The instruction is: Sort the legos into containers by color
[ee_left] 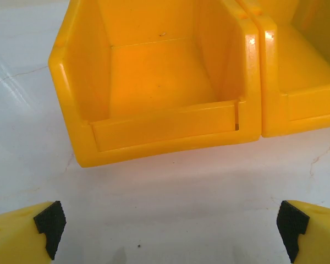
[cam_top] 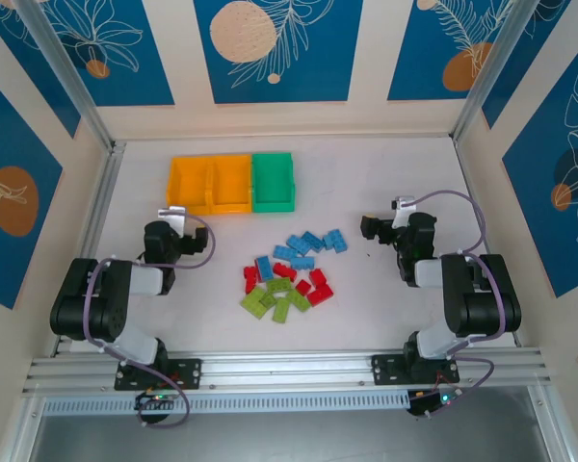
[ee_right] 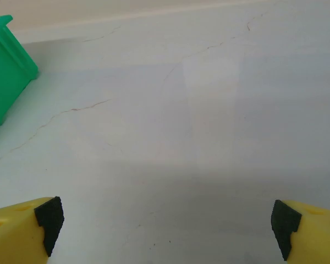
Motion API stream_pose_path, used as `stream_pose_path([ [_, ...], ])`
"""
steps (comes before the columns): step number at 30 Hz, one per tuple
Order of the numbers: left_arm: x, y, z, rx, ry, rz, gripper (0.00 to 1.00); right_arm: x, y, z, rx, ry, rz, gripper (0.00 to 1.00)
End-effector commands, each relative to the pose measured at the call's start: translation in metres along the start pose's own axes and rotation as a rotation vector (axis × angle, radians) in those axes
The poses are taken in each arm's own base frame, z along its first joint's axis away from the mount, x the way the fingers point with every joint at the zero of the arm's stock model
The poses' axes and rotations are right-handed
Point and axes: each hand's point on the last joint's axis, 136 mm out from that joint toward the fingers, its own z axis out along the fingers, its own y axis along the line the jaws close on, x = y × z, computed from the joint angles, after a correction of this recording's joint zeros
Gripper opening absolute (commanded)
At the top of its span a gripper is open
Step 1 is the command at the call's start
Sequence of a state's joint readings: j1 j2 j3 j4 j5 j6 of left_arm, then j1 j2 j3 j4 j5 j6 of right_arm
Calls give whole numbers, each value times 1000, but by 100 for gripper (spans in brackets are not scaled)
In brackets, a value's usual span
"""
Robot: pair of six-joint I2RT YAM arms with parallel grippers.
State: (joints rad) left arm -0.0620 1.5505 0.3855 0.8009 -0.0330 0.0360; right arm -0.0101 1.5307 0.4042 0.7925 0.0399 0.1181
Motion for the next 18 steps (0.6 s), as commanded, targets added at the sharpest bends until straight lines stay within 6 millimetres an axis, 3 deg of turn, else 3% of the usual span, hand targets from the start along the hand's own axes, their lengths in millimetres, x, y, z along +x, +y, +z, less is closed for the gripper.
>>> stream_pose_path([
  [1,-20,-1,0,14,-61,11,100,-12,2,0,-15,-32,-26,99],
  [15,-20,-1,-1,14,-64,10,100,-13,2,0,-18,-37,-24,100],
  [18,-24,-5,-1,38,-48,24,100,-32,3,-6,18,-12,-15,96],
])
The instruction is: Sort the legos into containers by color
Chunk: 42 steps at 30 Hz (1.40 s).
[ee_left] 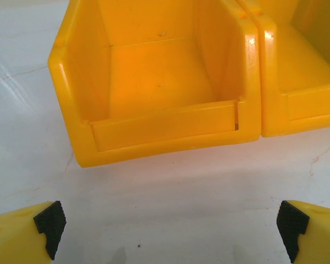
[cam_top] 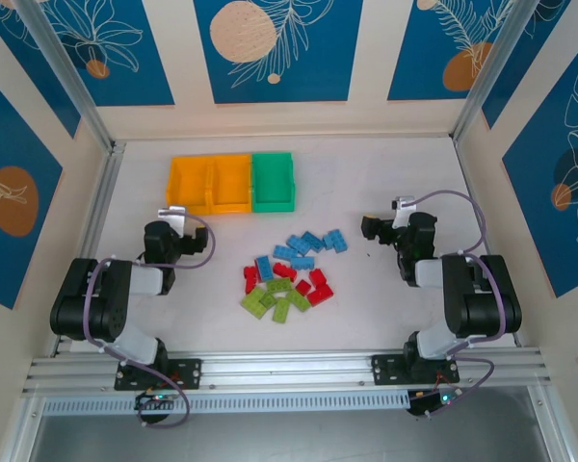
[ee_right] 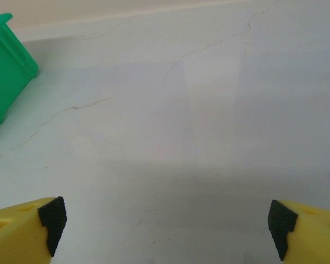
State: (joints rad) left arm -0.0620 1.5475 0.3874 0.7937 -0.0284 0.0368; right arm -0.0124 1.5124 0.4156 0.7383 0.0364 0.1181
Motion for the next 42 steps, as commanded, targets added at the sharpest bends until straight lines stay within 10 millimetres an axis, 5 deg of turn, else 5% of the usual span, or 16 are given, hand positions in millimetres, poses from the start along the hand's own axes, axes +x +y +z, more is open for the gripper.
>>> stream_pose_path([
  [1,-28,-4,-2,25,-41,27,100,-34,-1,-10,57,10,10,96],
  [5,-48,12,-23,-84,18,-39,100,-70,-2,-49,158,87,248,97],
  [10,-70,21,-71,-173,169,-335,99,-85,45,-95,68,322,528,96],
  [12,-71,10,-87,-157,261,-463,97,-84,73,-108,-11,427,564,95],
  [17,-57,-67,-111,27,515,-614,88,-73,140,-127,-173,624,510,95],
  [22,-36,-145,-115,138,710,-524,87,-68,158,-121,-190,684,502,95],
  [29,-7,-196,-94,224,857,-367,82,-61,160,-113,-174,720,503,95],
  [33,0,-218,-95,278,918,-310,80,-50,159,-112,-156,744,514,95],
  [42,35,-231,-95,201,1017,-138,77,-44,166,-110,-158,753,518,95],
])
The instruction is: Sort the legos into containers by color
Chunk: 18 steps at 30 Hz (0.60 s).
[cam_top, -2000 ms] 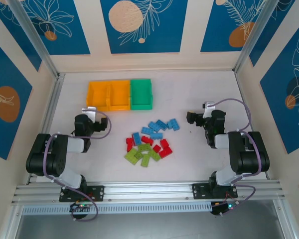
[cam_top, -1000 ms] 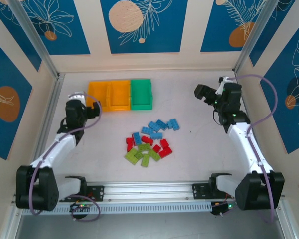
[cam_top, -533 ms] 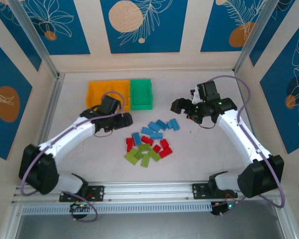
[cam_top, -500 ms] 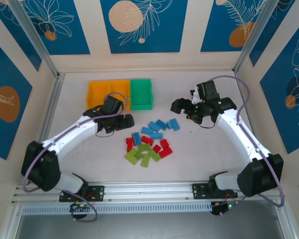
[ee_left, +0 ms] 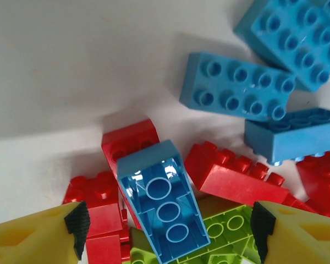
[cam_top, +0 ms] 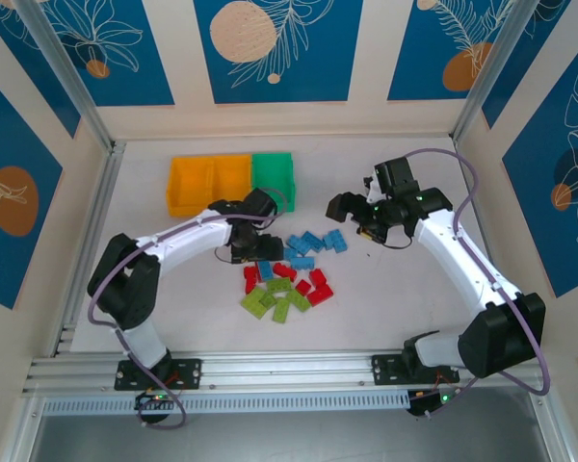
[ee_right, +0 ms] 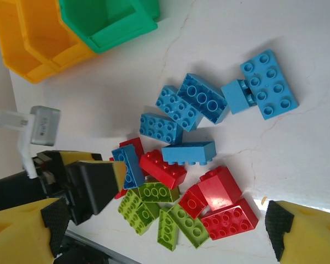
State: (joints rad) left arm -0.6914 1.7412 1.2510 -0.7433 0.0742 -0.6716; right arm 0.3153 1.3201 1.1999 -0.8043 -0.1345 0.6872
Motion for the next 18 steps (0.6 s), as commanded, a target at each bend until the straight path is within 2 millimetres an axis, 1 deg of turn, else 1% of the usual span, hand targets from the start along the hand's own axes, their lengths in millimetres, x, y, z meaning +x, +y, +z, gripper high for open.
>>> stream_pose_path([
  [1,10,6,8,-62,59,28,75,8,-2,4,12,31,21,95],
  [3,10,8,14,-76,70,41,67,7,-2,4,16,32,16,95],
  [6,10,7,19,-88,79,60,51,5,-1,2,24,26,6,95],
  [7,9,7,19,-91,76,68,48,4,-1,1,25,21,4,95],
  [9,9,7,19,-100,71,75,44,3,-1,-1,27,18,3,95],
  [14,8,17,19,-148,60,80,39,2,4,-3,16,15,10,95],
  [18,6,17,15,-150,41,82,37,1,8,-6,12,7,5,95],
])
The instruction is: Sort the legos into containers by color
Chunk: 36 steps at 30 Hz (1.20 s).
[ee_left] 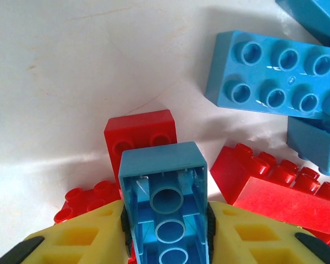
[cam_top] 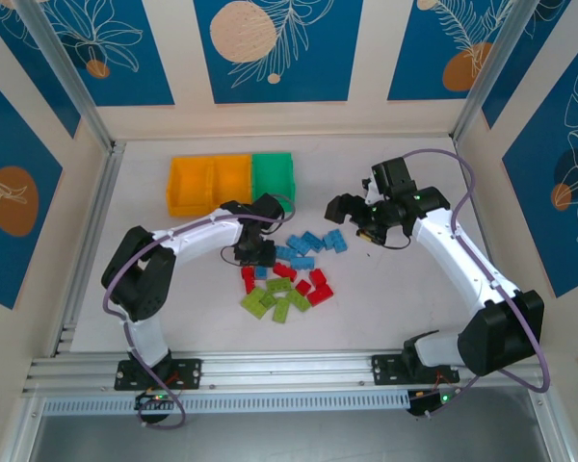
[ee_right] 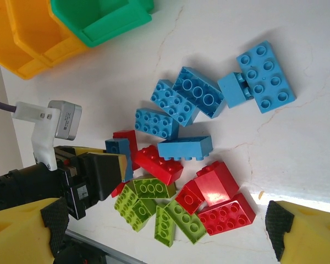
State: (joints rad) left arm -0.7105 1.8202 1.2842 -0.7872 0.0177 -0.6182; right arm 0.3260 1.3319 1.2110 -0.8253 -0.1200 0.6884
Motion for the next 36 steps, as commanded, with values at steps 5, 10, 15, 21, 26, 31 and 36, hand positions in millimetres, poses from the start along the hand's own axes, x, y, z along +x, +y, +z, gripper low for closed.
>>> stream_pose_path([
  [5,-14,-4,-28,18,-101,38,30,-4,14,-12,-17,-18,3,95],
  [10,-49,0,-65,41,-228,4,27,-8,23,-17,-40,-34,1,95],
  [15,-106,34,-100,62,-367,-107,27,-14,30,-20,-54,-59,1,95],
  [21,-195,137,-138,-15,-556,-328,27,-19,36,-17,-65,-64,-6,95],
  [26,-239,214,-127,-96,-567,-458,28,-15,35,-15,-58,-59,-8,95],
  [31,-260,250,-103,-116,-513,-508,28,-11,33,-14,-55,-56,-2,95],
  [36,-265,258,-99,-116,-498,-510,49,-10,33,-15,-54,-55,-6,95],
])
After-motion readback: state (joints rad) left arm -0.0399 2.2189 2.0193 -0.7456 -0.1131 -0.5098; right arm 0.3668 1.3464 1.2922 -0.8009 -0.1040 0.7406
